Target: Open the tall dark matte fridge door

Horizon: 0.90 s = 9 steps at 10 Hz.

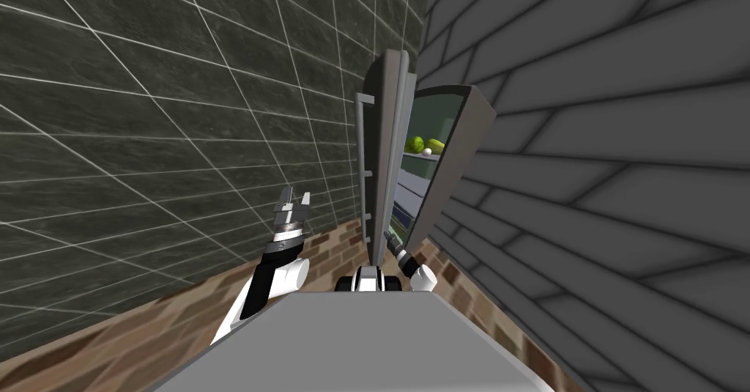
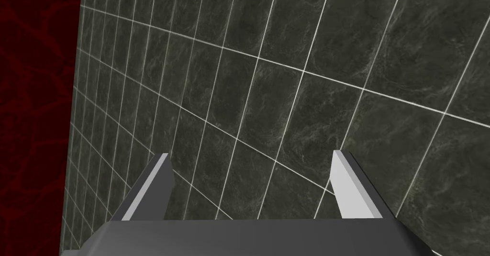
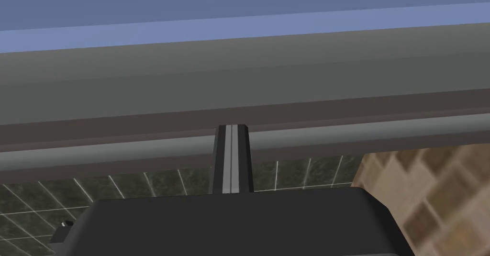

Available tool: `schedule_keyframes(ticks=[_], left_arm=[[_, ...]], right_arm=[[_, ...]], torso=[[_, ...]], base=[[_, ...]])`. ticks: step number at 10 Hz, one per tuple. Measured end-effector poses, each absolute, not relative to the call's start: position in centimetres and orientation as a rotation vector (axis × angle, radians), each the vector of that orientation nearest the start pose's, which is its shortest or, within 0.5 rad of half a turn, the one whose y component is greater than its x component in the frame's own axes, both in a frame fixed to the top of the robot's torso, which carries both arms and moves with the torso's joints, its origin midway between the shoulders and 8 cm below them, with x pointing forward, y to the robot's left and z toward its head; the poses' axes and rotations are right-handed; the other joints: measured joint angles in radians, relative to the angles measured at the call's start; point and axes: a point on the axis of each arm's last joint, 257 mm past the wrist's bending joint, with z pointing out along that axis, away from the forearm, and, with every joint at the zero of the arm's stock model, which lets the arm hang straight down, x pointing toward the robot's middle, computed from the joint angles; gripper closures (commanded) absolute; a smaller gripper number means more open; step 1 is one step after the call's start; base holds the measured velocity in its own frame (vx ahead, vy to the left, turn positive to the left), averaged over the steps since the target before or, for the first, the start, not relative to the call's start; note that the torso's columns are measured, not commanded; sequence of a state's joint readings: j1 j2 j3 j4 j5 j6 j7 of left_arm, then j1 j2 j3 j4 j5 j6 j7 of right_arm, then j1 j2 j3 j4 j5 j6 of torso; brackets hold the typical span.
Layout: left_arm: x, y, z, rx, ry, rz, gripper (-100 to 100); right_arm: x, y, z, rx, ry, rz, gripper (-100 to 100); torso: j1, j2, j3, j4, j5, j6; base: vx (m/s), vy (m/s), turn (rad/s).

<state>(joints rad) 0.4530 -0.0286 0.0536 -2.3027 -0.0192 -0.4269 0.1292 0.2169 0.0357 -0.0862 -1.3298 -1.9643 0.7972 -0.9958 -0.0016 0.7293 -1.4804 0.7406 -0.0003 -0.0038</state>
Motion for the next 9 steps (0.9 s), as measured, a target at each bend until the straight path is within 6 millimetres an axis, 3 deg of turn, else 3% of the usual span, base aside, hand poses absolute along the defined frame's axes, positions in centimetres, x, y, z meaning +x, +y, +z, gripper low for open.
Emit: schedule_keyframes(ticks=[5, 6, 9], left_arm=[[35.1, 29.4, 3.6, -0.717, 0.562, -1.370, 0], [35.1, 29.4, 3.7, -0.717, 0.562, -1.370, 0], [35.1, 29.5, 3.6, -0.717, 0.563, -1.369, 0]], right_arm=[[41.9, -13.2, -34.4, -1.426, 0.884, -0.821, 100], [42.0, -13.3, -34.4, -1.425, 0.885, -0.824, -100], [42.3, -16.5, -34.1, -1.480, 0.851, -0.876, -100]], torso=[[-0.001, 0.007, 0.003, 0.000, 0.000, 0.003], [-0.007, 0.007, 0.004, -0.002, -0.001, 0.004], [0.001, 0.008, 0.004, -0.003, 0.000, 0.004]], base=[[-0.029, 0.262, -0.084], [-0.001, 0.044, -0.003], [0.010, 0.039, -0.023]])
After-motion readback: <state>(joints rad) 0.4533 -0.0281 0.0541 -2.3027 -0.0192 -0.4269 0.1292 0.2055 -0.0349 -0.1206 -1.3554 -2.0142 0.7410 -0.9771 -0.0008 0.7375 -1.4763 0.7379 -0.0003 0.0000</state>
